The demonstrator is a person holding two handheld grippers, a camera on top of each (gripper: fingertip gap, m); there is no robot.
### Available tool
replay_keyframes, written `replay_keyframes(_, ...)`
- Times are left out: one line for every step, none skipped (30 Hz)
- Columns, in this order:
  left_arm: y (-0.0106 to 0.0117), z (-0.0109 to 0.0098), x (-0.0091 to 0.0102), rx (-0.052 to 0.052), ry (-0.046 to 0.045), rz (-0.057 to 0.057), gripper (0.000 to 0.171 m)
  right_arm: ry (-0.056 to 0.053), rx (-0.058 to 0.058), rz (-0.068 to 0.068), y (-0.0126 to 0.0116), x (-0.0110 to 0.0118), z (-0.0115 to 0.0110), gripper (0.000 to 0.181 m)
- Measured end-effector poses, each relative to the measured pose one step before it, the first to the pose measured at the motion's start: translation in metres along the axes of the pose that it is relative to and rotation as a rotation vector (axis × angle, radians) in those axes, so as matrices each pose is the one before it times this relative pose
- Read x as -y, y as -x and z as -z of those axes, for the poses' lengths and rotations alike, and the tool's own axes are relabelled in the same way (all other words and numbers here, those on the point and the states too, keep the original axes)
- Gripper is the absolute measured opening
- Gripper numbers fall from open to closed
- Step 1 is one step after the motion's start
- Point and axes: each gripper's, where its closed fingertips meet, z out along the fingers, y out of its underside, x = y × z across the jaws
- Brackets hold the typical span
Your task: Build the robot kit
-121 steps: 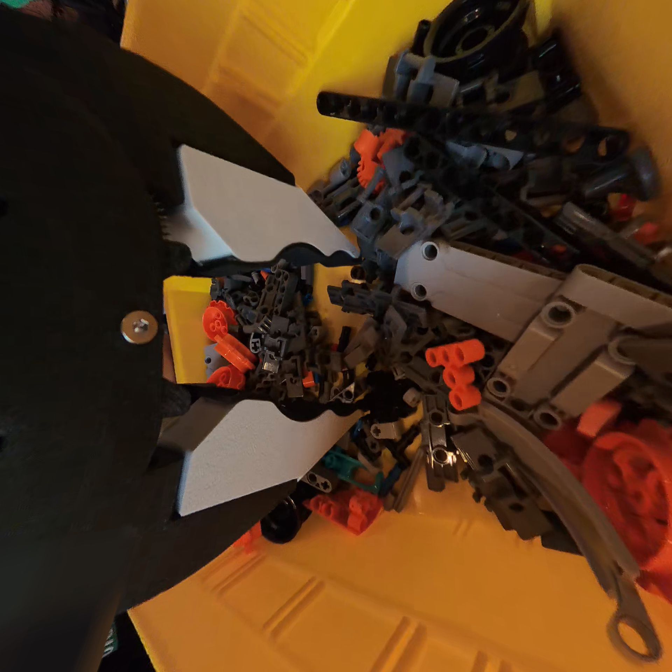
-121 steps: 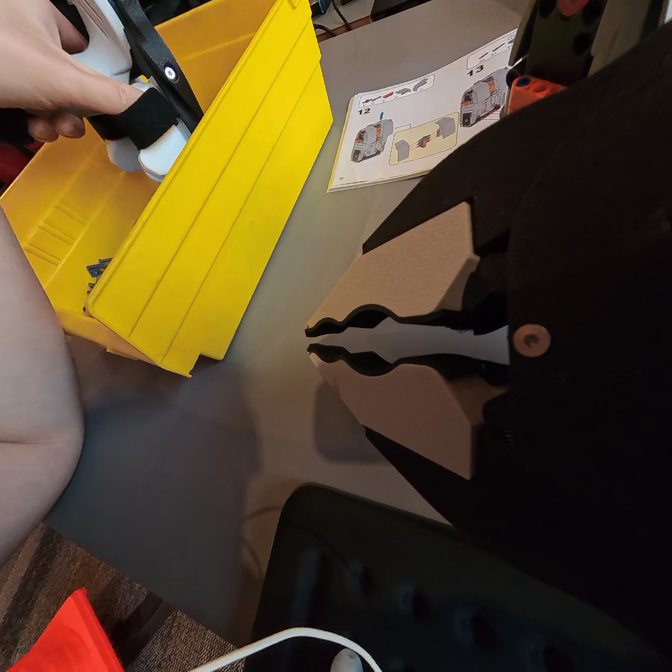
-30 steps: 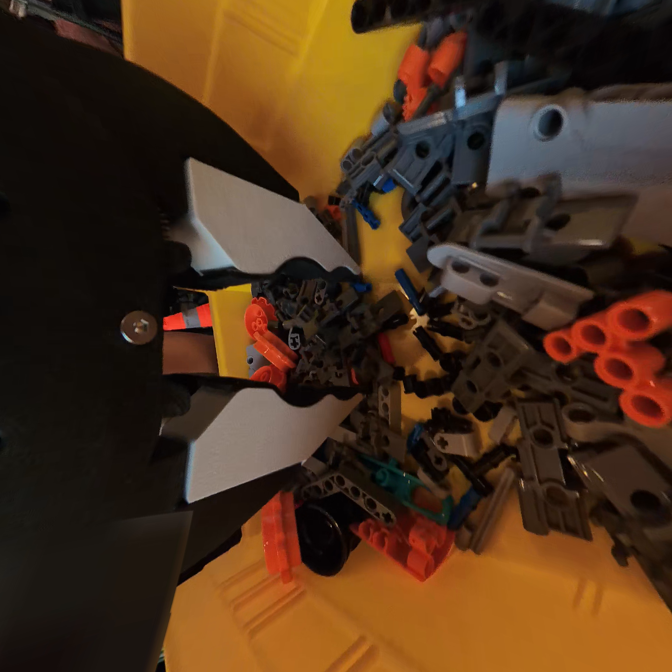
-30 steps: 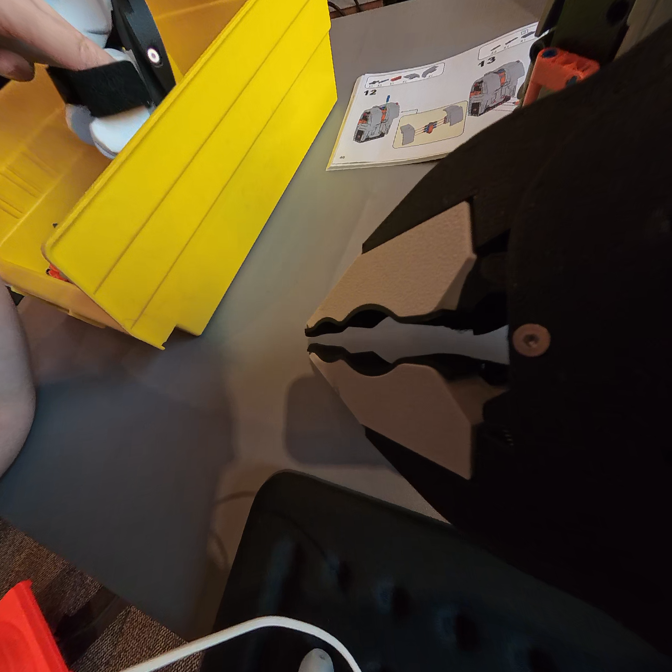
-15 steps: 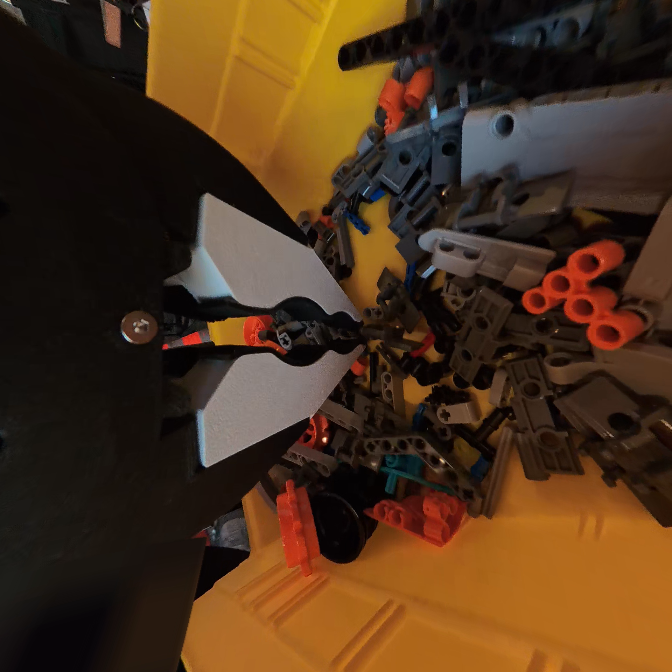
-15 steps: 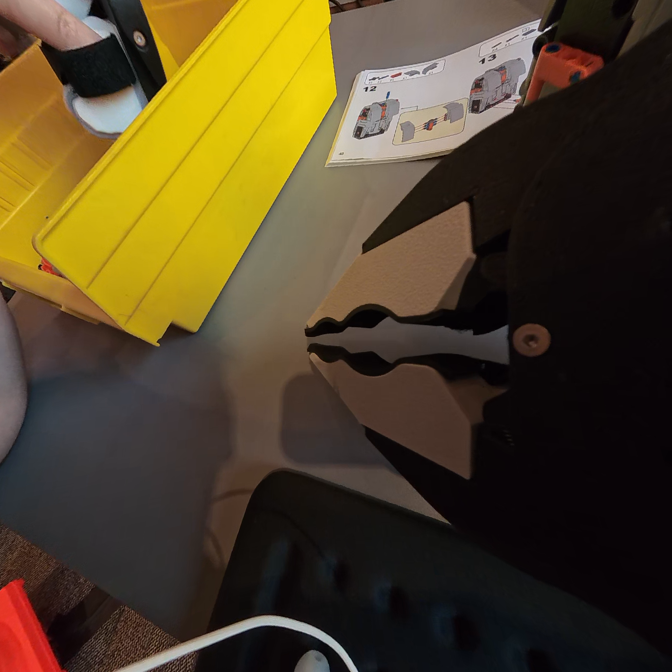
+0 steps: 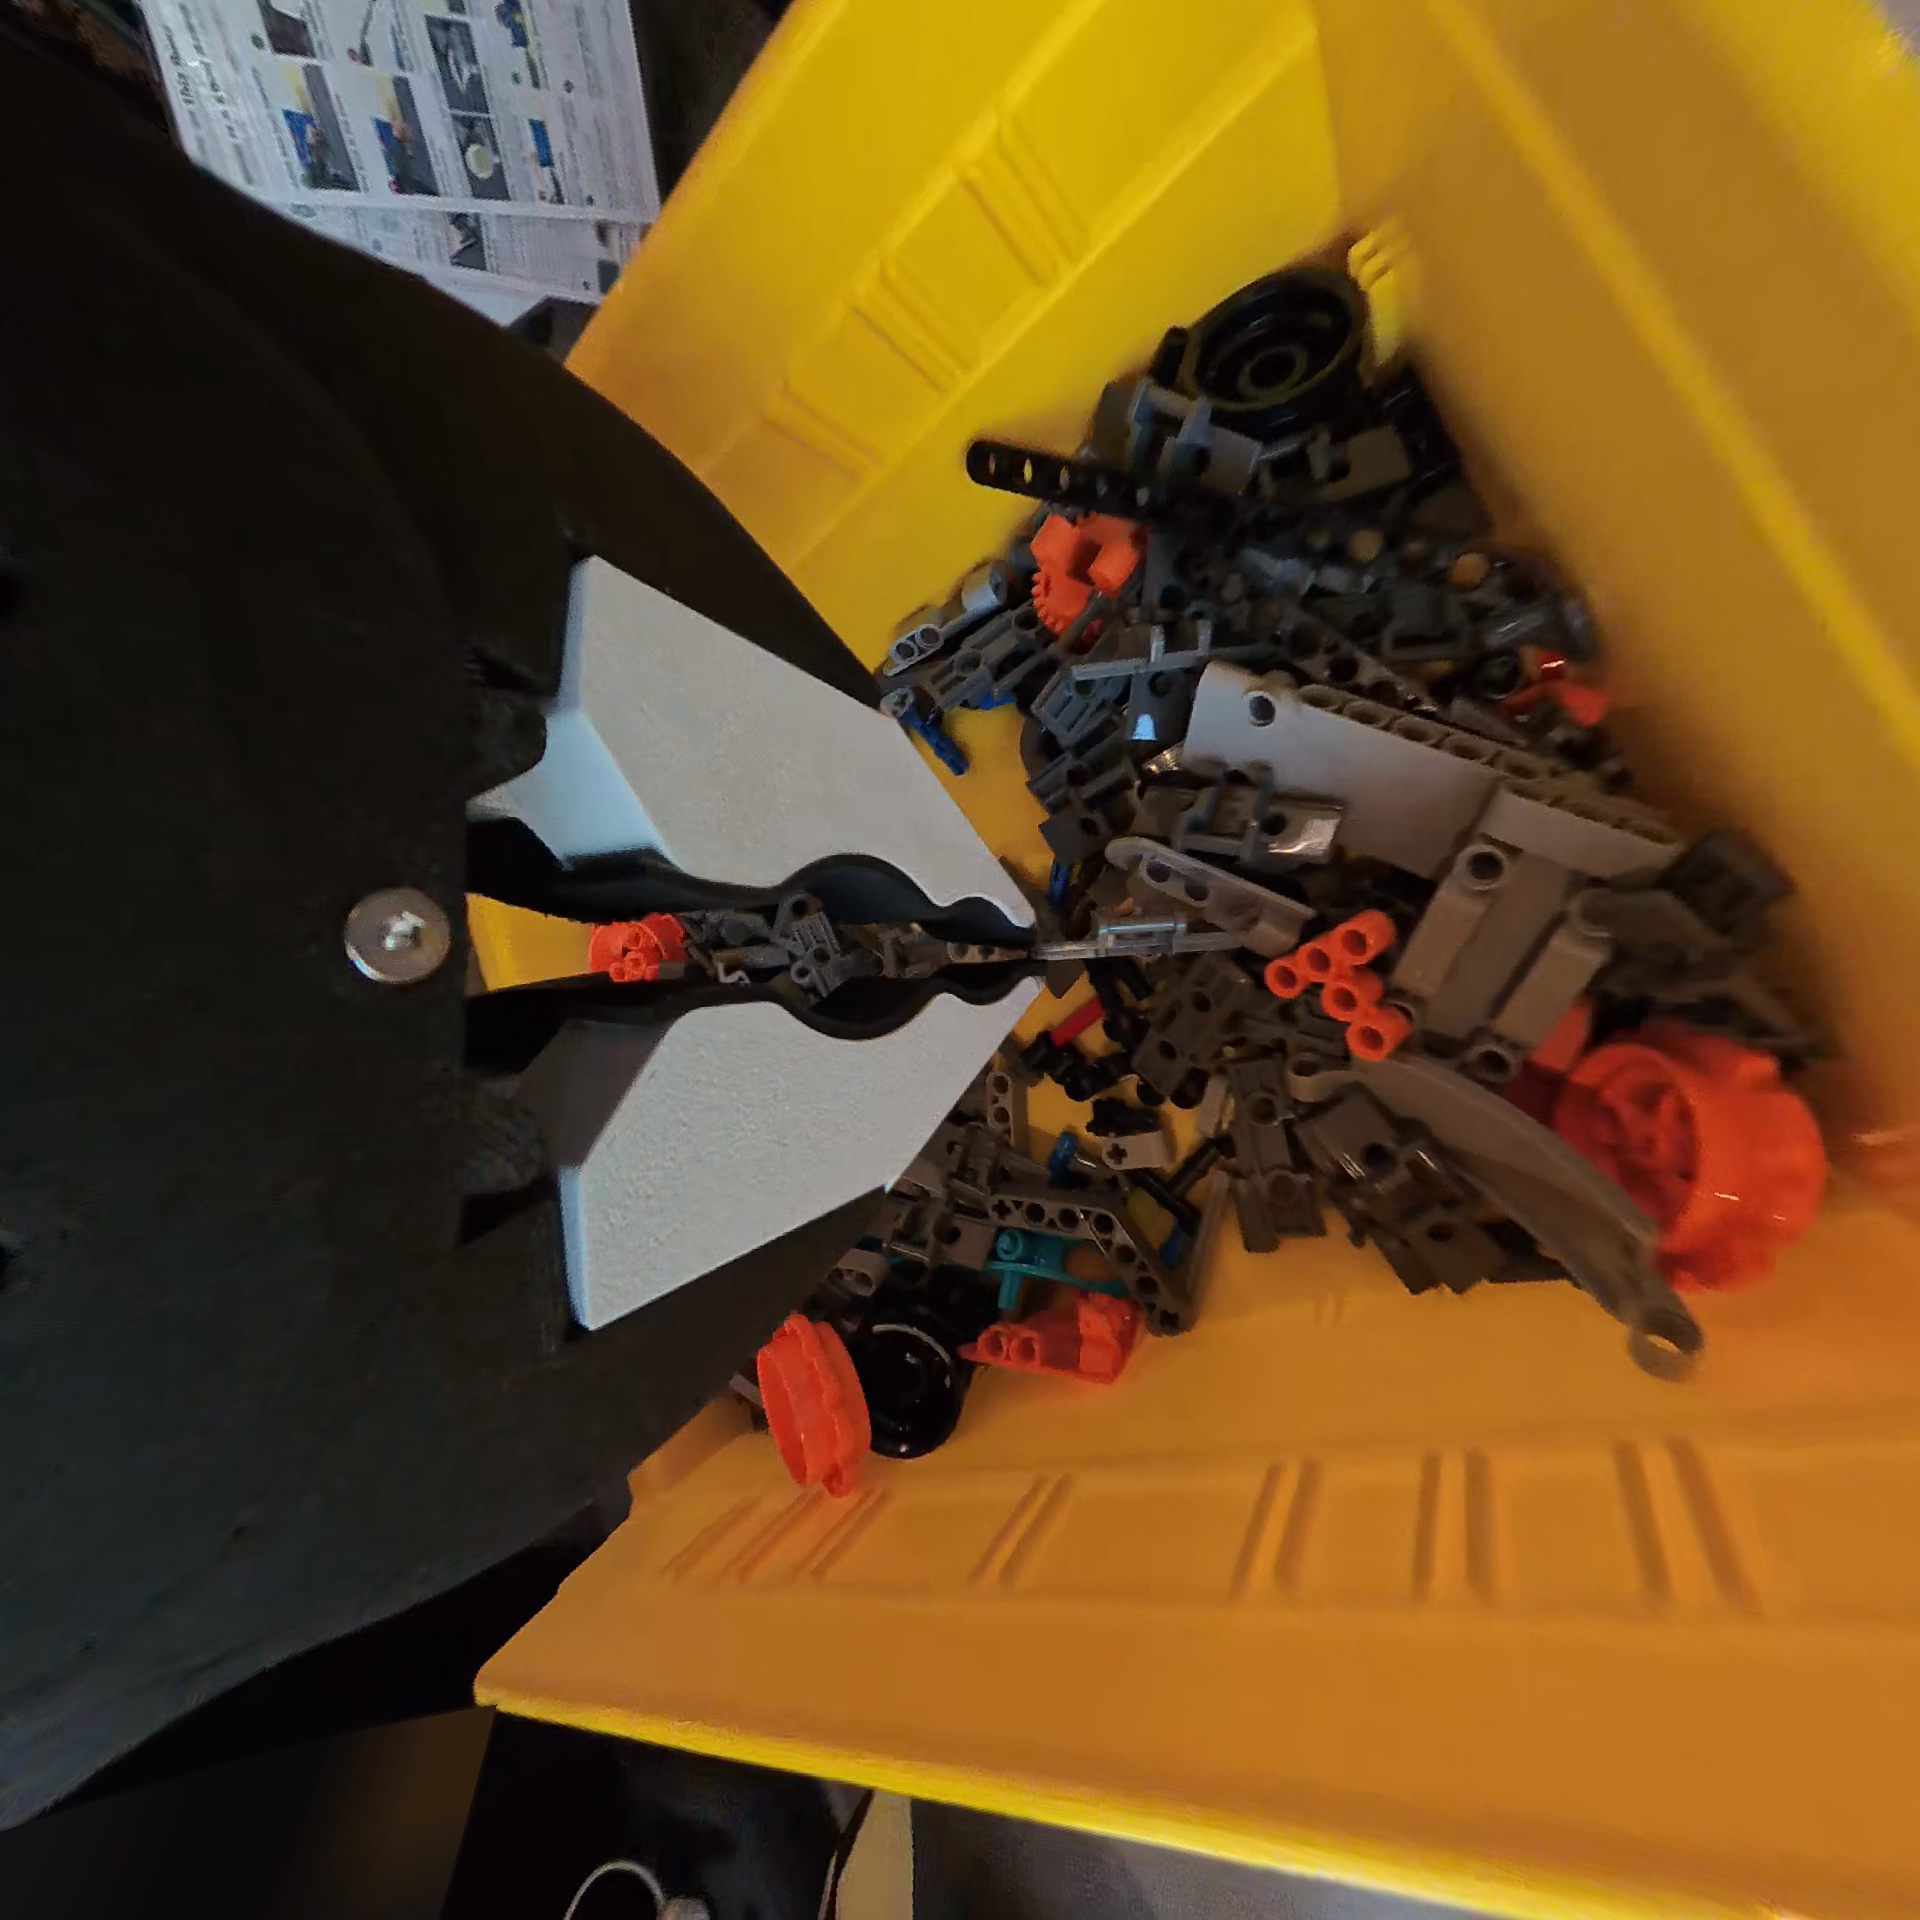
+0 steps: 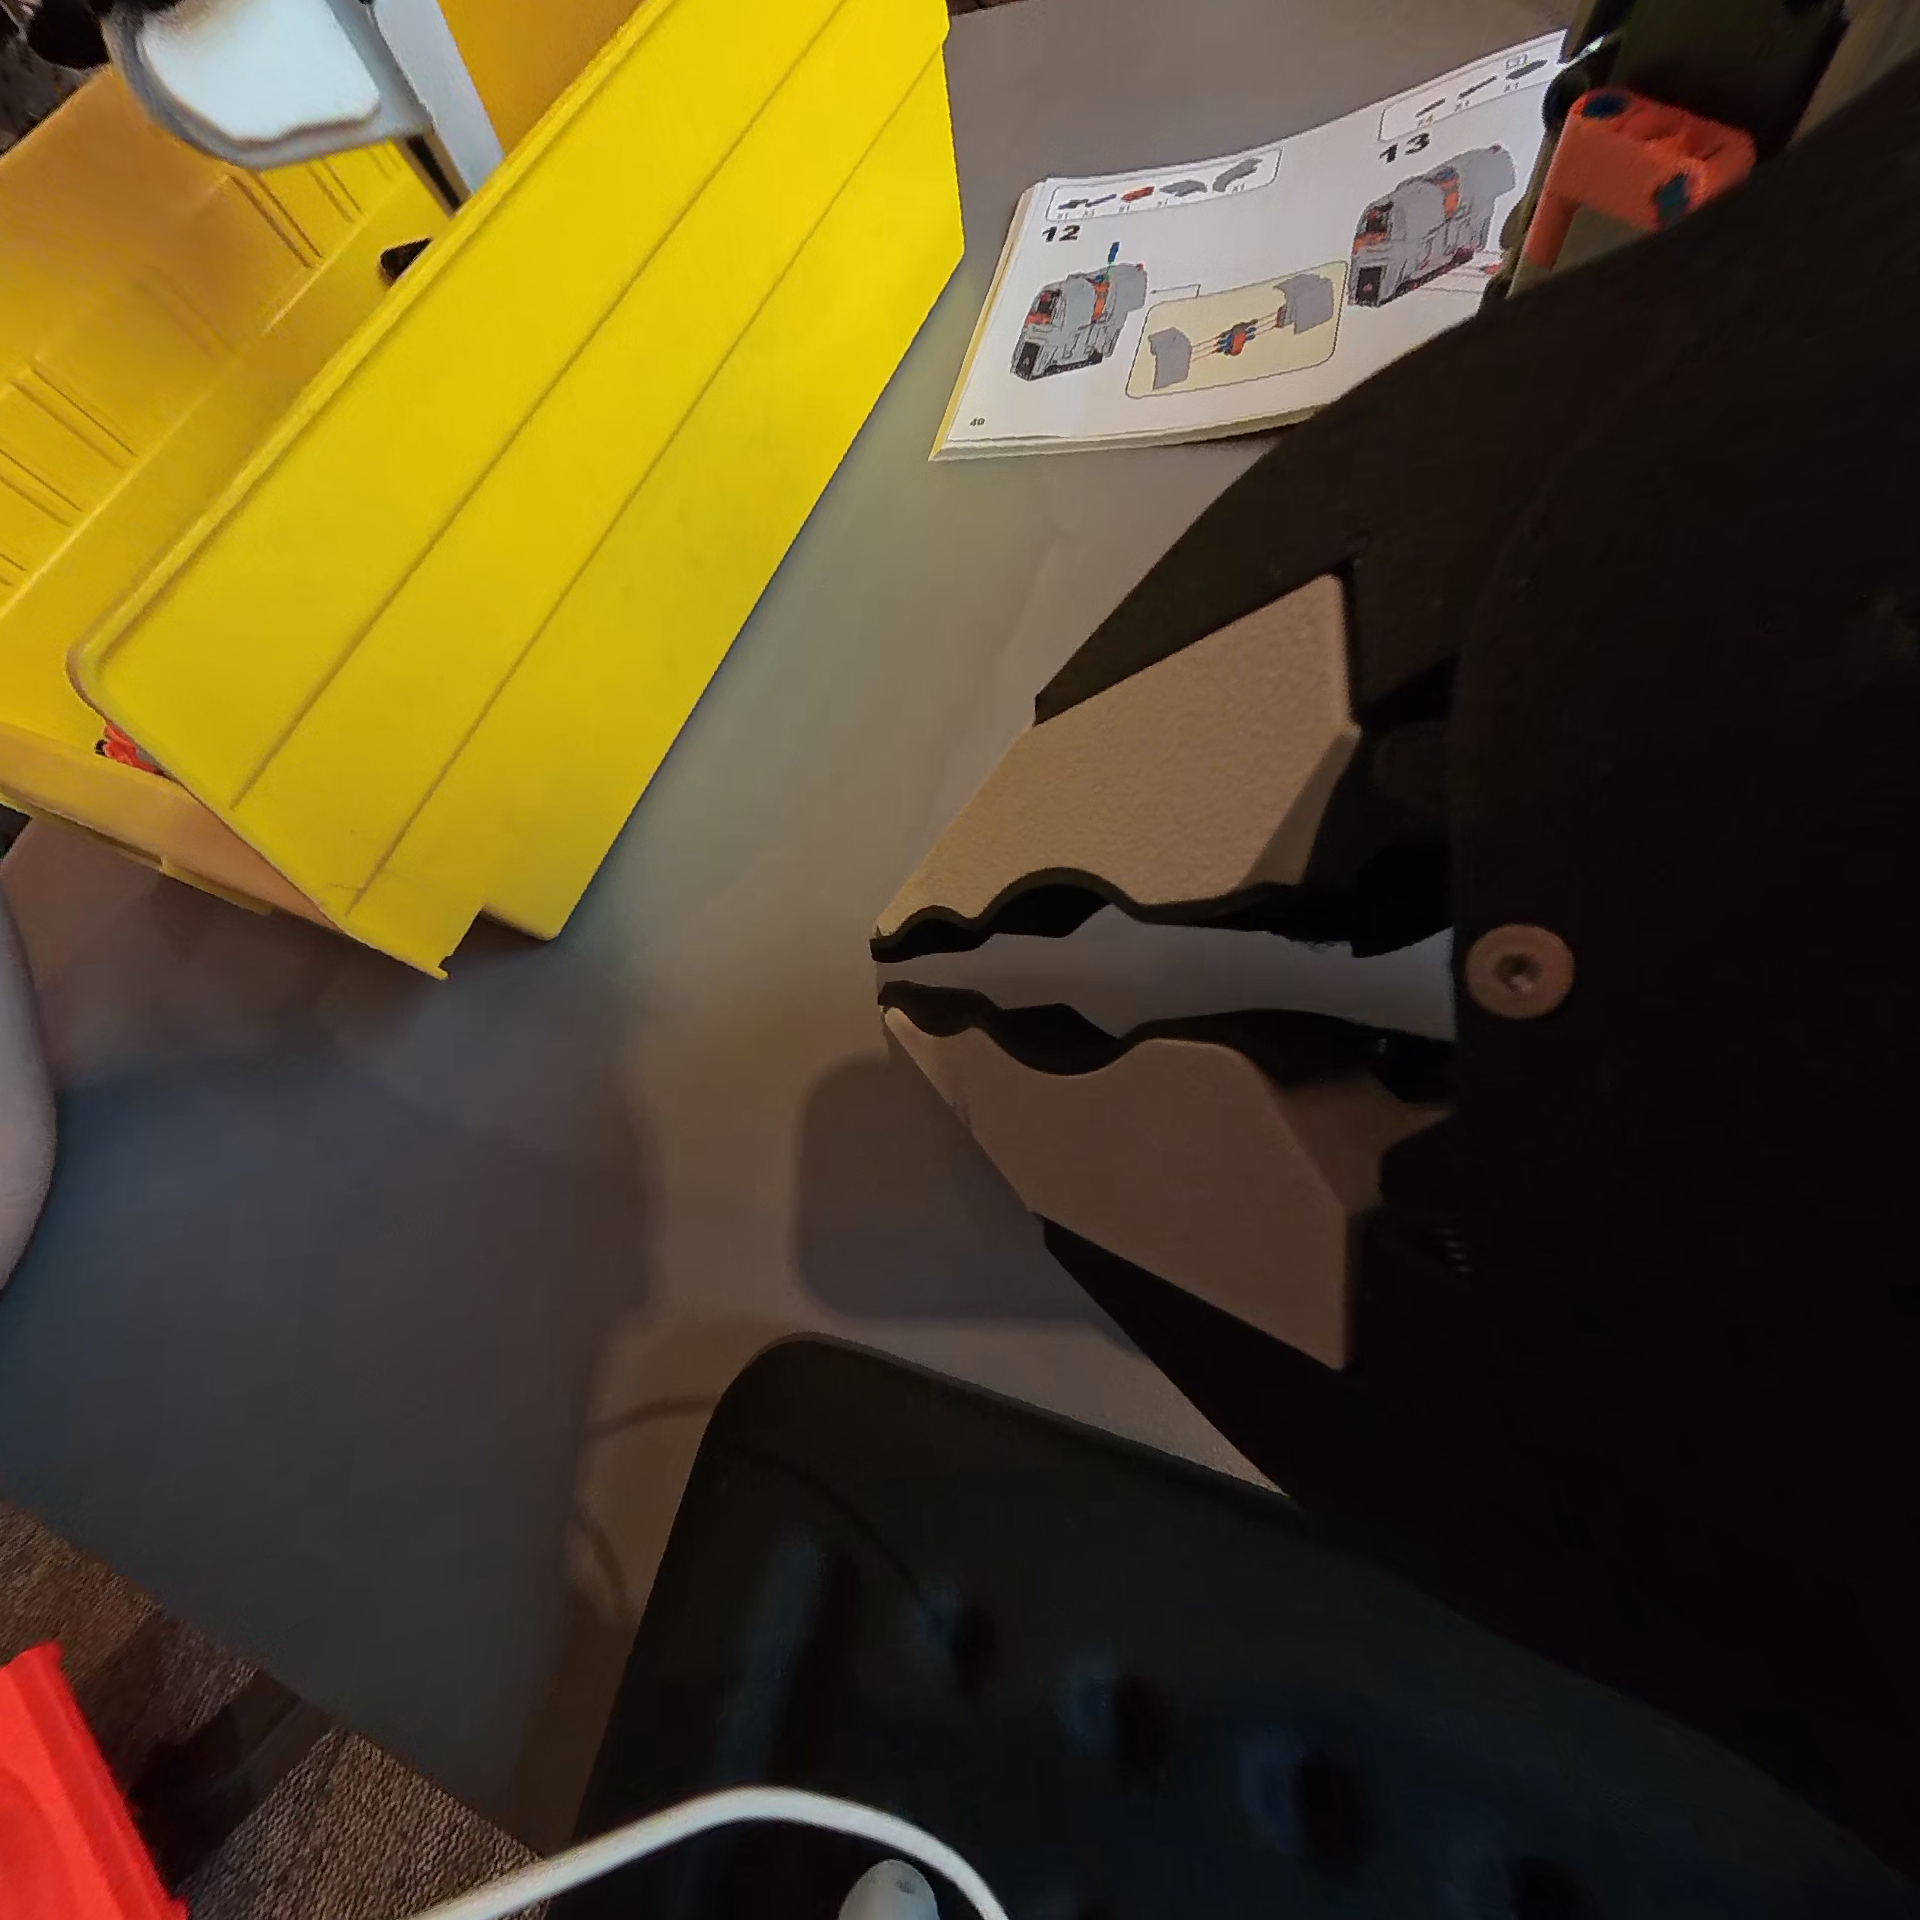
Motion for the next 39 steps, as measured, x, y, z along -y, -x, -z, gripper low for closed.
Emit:
replay_keyframes(0.00179,0.00258,0.00449,0.0156,-0.0248,-0.0036,0.0,0.0012,0.0017,-0.0009,0.00019,-0.00031,-0.00016,0.004)
replay_keyframes(0.00128,0.00311,0.00636,0.0127,-0.03439,-0.0015,0.0,0.0008,0.0004,0.0002,0.00011,-0.00019,-0.00014,0.005)
replay_keyframes(0.00012,0.00298,0.00673,0.0046,-0.03718,-0.0008,0.0,0.0002,0.0005,-0.0001,0.00002,-0.00012,-0.00007,0.005)
replay_keyframes(-0.00138,0.00224,0.00484,-0.0053,-0.02945,0.0011,0.0,0.0004,0.0011,-0.0007,0.00015,-0.00016,-0.00005,0.005)
replay_keyframes(-0.00198,0.00125,0.00182,-0.0124,-0.01494,0.0069,0.005,0.0008,0.0009,-0.0004,0.00004,-0.00025,-0.00019,0.005)
replay_keyframes(-0.00079,0.00038,-0.00103,-0.0091,0.00104,0.0134,0.02,0.0008,0.0009,-0.0002,0.00016,-0.00011,-0.00008,0.005)
replay_keyframes(0.0018,0.00003,-0.00327,0.0015,0.01216,0.0159,0.034,0.0011,0.0013,-0.0002,0.00021,-0.00033,-0.0002,0.005)
replay_keyframes(0.00339,0.00012,-0.00442,0.0074,0.01621,0.0151,0.039,0.0014,0.0014,0.0,0.00025,-0.00021,-0.00017,0.005)
replay_keyframes(0.00368,0.00026,-0.00491,0.0046,0.01616,0.0154,0.039,0.0017,0.0008,0.001,0.00024,-0.00028,-0.0002,0.005)
replay_keyframes(0.00274,-0.00021,-0.00632,-0.003,0.01957,0.0225,0.037,0.0022,0.0005,0.0023,0.00023,-0.00039,-0.0002,0.005)
replay_keyframes(0.00205,-0.00162,-0.00897,-0.0122,0.03293,0.0346,0.037,0.002,-0.0003,0.0023,0.00004,-0.00021,-0.0001,0.005)
replay_keyframes(0.00228,-0.0034,-0.01132,-0.0134,0.04895,0.0406,0.037,0.0007,-0.0001,0.0004,-0.00006,-0.0002,-0.00017,0.005)
replay_keyframes(0.00415,-0.00488,-0.01153,-0.0022,0.05657,0.0357,0.037,0.0001,0.0014,-0.0018,0.00009,-0.00019,-0.00011,0.005)
replay_keyframes(0.00529,-0.0059,-0.01038,0.0087,0.05811,0.0276,0.04,0.0009,0.002,-0.0018,0.0002,-0.00029,-0.0002,0.005)
replay_keyframes(0.00509,-0.00641,-0.00834,0.0101,0.05447,0.0226,0.046,0.0014,0.0011,0.0003,0.00023,-0.00027,-0.00024,0.005)
replay_keyframes(0.00412,-0.0065,-0.00649,0.0069,0.05064,0.0206,0.051,0.0014,0.0009,0.0016,0.00026,-0.00021,-0.00006,0.005)
replay_keyframes(0.00357,-0.00552,-0.00375,0.0081,0.04217,0.0165,0.058,0.0014,0.0013,0.0012,0.00043,-0.0001,-0.00012,0.005)
replay_keyframes(0.00272,-0.00393,-0.00039,0.0074,0.02204,0.009,0.064,0.0011,0.0012,0.0008,0.00033,-0.00009,-0.00002,0.005)
replay_keyframes(0.00121,-0.00256,0.00136,0.0009,0.00856,0.0045,0.065,0.0012,0.0011,0.0014,0.00031,-0.00018,-0.00007,0.005)
replay_keyframes(0.00132,-0.00171,0.00112,0.0011,0.00555,0.0039,0.063,0.0014,0.0006,0.0017,0.00016,-0.0003,-0.00015,0.005)
replay_keyframes(0.00244,-0.00131,0.00072,0.0075,0.00548,0.0036,0.061,0.0013,0.0003,0.0011,0.00012,-0.00022,-0.00009,0.005)
replay_keyframes(0.00194,-0.00114,0.0004,0.0021,0.00427,0.0067,0.059,0.0007,0.0009,0.0004,0.00023,-0.00013,0.00001,0.005)
replay_keyframes(0.00029,-0.00135,-0.00024,-0.01,0.00605,0.0138,0.06,0.0,0.0009,0.0,0.00012,0.00007,-0.00008,0.005)
replay_keyframes(-0.00082,-0.00083,-0.00069,-0.0149,0.00529,0.0149,0.06,0.0007,0.0013,0.0001,0.00024,-0.0001,-0.00023,0.005)
replay_keyframes(-0.00083,-0.00016,-0.00014,-0.0082,-0.00111,0.0045,0.057,0.0016,0.0018,0.0008,0.00039,-0.00026,-0.00021,0.005)
replay_keyframes(0.0,-0.00022,-0.00046,0.0025,0.00048,-0.0029,0.057,0.0024,0.0018,0.0014,0.00046,-0.00033,-0.00027,0.005)
replay_keyframes(-0.0001,-0.00027,-0.0006,0.0015,0.00217,-0.0003,0.059,0.0026,0.002,0.0021,0.00053,-0.00032,-0.00024,0.005)
replay_keyframes(-0.00049,-0.00045,-0.00077,-0.0038,0.00282,0.0016,0.059,0.0027,0.0023,0.0032,0.00066,-0.00037,-0.00042,0.005)
replay_keyframes(-0.0008,-0.00041,-0.00079,-0.0078,0.00232,0.0006,0.059,0.0026,0.0018,0.0029,0.00056,-0.00029,-0.00036,0.005)
replay_keyframes(-0.00099,-0.00049,-0.00097,-0.0101,0.00214,-0.0006,0.057,0.0025,0.0026,0.0022,0.00076,-0.00033,-0.00043,0.005)
replay_keyframes(-0.00101,-0.0008,-0.00155,-0.01,0.00573,-0.0023,0.056,0.0029,0.0032,0.0025,0.00069,-0.00036,-0.00036,0.005)
replay_keyframes(-0.00106,-0.00091,-0.00189,-0.0083,0.00964,-0.0051,0.056,0.0025,0.0016,0.003,0.00045,-0.00036,-0.00032,0.005)
replay_keyframes(-0.00079,-0.00099,-0.00181,-0.0052,0.00981,-0.0052,0.056,0.0024,0.001,0.002,0.0004,-0.00029,-0.00025,0.005)
replay_keyframes(-0.00043,-0.00067,-0.00109,-0.0031,0.00674,-0.003,0.056,0.0008,0.0002,0.001,0.00011,-0.00014,-0.00013,0.005)
replay_keyframes(-0.00008,-0.00045,-0.00091,-0.0016,0.00537,-0.0049,0.056,-0.0003,0.001,0.0007,0.0002,0.00001,0.00007,0.005)
replay_keyframes(0.00001,-0.00099,-0.00161,-0.0004,0.0087,-0.0083,0.055,0.0002,0.0002,-0.0002,0.00009,0.00007,0.0001,0.005)
replay_keyframes(-0.00046,-0.00094,-0.00167,-0.0039,0.01018,-0.0079,0.055,0.0,0.0004,0.0,0.00006,-0.00001,0.0,0.005)
replay_keyframes(-0.00044,-0.00076,-0.00169,-0.0046,0.00981,-0.0053,0.053,-0.0003,0.0002,0.0001,0.00004,-0.00003,0.00005,0.005)
replay_keyframes(0.00128,-0.00144,-0.00258,0.0053,0.01634,-0.0032,0.048,-0.0001,0.0006,-0.0003,0.00009,0.00008,-0.00008,0.005)
